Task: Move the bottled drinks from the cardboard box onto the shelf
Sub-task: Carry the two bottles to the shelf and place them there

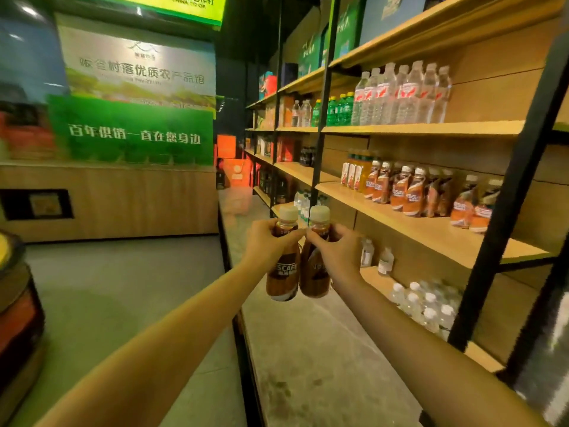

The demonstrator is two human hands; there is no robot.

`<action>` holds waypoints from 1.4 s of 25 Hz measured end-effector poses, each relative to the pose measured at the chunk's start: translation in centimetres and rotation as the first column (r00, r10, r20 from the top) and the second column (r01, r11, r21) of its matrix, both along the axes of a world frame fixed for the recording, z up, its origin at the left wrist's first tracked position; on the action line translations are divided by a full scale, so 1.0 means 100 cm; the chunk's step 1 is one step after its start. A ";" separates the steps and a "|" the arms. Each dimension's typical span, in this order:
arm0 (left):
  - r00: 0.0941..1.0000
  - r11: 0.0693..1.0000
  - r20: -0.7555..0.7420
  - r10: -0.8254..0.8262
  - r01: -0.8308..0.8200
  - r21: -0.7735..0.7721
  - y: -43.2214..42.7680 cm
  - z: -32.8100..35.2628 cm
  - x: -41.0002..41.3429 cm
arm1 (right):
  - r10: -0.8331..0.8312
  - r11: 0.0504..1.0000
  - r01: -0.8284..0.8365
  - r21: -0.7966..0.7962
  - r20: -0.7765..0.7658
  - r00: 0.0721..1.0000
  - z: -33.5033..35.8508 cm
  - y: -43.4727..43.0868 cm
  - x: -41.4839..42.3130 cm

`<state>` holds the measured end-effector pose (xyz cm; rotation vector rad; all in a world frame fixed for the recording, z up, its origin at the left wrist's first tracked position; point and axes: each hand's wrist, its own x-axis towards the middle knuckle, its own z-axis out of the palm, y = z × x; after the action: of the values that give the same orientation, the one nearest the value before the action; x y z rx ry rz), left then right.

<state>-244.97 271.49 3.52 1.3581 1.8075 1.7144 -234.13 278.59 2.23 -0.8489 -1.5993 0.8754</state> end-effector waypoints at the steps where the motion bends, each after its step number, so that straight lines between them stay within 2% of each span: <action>1: 1.000 1.000 -0.001 0.024 -0.024 0.004 0.012 -0.002 -0.019 | 0.013 1.000 -0.013 -0.003 -0.004 1.000 -0.002 0.012 -0.019; 3: 0.999 0.999 0.010 0.052 -0.052 -0.002 0.037 -0.008 -0.054 | 0.002 1.000 -0.002 -0.016 -0.001 1.000 -0.006 0.036 -0.053; 6: 1.000 1.000 -0.015 0.008 -0.007 0.014 0.080 -0.018 -0.110 | -0.033 0.999 0.033 -0.006 -0.002 0.999 -0.015 0.072 -0.101; 10: 0.990 0.991 -0.045 -0.136 0.136 0.006 0.144 -0.015 -0.169 | -0.183 0.983 0.181 -0.042 -0.039 0.982 -0.013 0.116 -0.147; 14: 0.933 0.939 -0.107 -0.344 0.344 -0.013 0.209 -0.003 -0.181 | -0.360 0.932 0.358 -0.053 -0.048 0.932 -0.005 0.156 -0.154; 19: 0.833 0.842 -0.133 -0.537 0.540 -0.016 0.294 -0.008 -0.140 | -0.566 0.824 0.564 -0.050 -0.049 0.823 -0.002 0.205 -0.112; 26: 0.672 0.669 -0.106 -0.733 0.741 0.063 0.384 0.007 -0.043 | -0.785 0.618 0.787 0.001 -0.065 0.616 0.015 0.259 -0.021; 35: 0.498 0.490 -0.053 -0.866 0.864 0.112 0.481 0.038 0.063 | -0.941 0.336 0.942 -0.017 -0.051 0.334 0.042 0.326 0.064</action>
<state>-238.67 319.56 7.30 1.8439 0.6789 1.2146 -227.70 311.19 6.44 -1.4981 -0.7488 -0.0102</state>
